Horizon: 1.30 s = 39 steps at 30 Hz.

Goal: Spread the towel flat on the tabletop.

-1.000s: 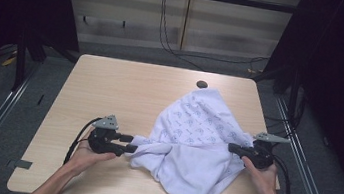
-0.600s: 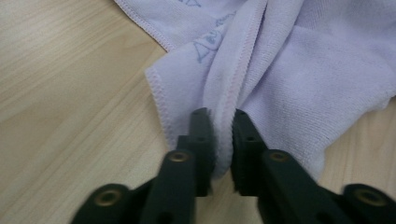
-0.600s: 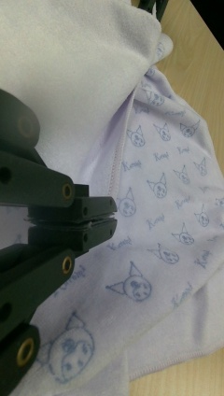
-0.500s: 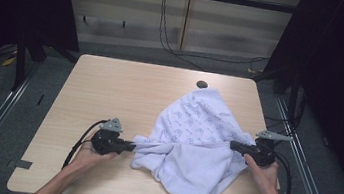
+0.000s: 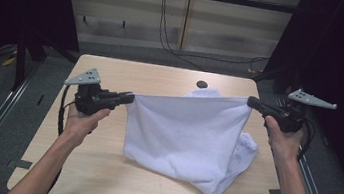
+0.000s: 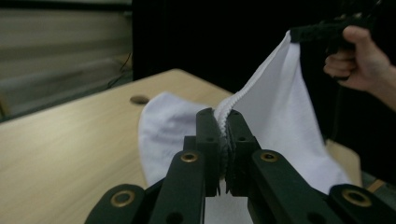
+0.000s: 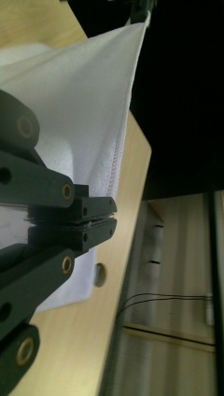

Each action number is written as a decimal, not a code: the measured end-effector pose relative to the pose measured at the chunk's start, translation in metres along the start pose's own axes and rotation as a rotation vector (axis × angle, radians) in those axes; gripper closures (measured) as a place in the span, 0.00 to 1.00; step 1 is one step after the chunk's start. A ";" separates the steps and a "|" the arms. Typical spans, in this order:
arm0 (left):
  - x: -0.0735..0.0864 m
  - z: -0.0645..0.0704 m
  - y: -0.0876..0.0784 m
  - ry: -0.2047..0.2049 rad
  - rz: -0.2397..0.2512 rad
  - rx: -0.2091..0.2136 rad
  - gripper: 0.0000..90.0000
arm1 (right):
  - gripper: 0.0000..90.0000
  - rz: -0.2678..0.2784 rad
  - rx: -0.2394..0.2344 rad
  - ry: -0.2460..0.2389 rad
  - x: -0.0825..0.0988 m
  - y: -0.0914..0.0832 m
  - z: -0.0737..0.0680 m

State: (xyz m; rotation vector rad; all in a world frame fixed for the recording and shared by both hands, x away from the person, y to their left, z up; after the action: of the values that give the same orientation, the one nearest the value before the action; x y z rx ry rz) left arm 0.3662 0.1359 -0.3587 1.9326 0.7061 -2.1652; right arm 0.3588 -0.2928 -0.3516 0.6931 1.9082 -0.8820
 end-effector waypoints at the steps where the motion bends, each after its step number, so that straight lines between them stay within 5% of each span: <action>1: -0.003 0.005 -0.005 0.018 0.005 -0.002 0.96 | 0.98 0.014 -0.012 -0.016 -0.006 -0.007 -0.008; 3: 0.006 0.018 -0.014 0.011 -0.001 0.039 0.96 | 0.98 0.027 -0.050 -0.024 -0.004 -0.020 -0.023; 5: 0.038 0.033 -0.022 0.015 -0.081 0.056 0.96 | 0.98 0.010 -0.078 -0.030 0.014 -0.031 -0.033; 9: 0.089 0.056 -0.043 -0.062 -0.115 0.121 0.96 | 0.98 -0.055 -0.150 0.021 0.074 -0.052 -0.048; 13: 0.126 0.092 -0.067 -0.058 -0.182 0.179 0.96 | 0.98 -0.157 -0.180 0.044 0.133 -0.071 -0.072; 16: 0.142 0.123 -0.088 -0.044 -0.217 0.240 0.96 | 0.98 -0.214 -0.194 0.050 0.167 -0.091 -0.097; 18: 0.143 0.141 -0.105 -0.038 -0.199 0.263 0.95 | 0.96 -0.249 -0.190 0.035 0.181 -0.105 -0.111; 23: 0.132 0.162 -0.128 -0.026 -0.095 0.375 0.85 | 0.79 -0.202 -0.220 0.021 0.172 -0.135 -0.136; 26: 0.132 0.148 -0.119 -0.034 -0.117 0.323 0.72 | 0.78 -0.198 -0.185 -0.022 0.165 -0.131 -0.134; 28: 0.131 0.132 -0.107 -0.048 -0.130 0.301 0.72 | 0.75 -0.219 -0.169 0.011 0.169 -0.113 -0.118; 30: 0.131 0.109 -0.083 -0.056 -0.170 0.241 0.73 | 0.72 -0.265 -0.147 0.038 0.180 -0.091 -0.101; 34: 0.137 0.070 -0.030 -0.066 -0.270 0.204 0.80 | 0.68 -0.348 -0.115 0.054 0.196 -0.048 -0.078; 35: 0.141 0.060 -0.014 -0.095 -0.298 0.214 0.81 | 0.68 -0.373 -0.111 0.055 0.198 -0.038 -0.073; 37: 0.148 0.042 0.016 -0.087 -0.335 0.155 0.86 | 0.68 -0.392 -0.090 0.045 0.197 -0.021 -0.064; 39: 0.157 0.034 0.041 -0.072 -0.404 0.139 0.84 | 0.67 -0.395 -0.011 0.040 0.193 -0.009 -0.052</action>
State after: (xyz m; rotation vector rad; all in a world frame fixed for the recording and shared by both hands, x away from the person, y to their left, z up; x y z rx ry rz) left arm 0.3285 0.1154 -0.5186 1.8967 1.0340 -2.5644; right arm 0.2414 -0.2353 -0.5024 0.3304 2.1232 -1.1044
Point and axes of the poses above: each handheld gripper's, and its own axes: y roughly forward along the jaws, x roughly out of its underside, z roughly to its right, the point moved 6 cm from there along y, roughly forward along the jaws, and after that the axes turned 9 degrees about y, right-handed, at the moved point
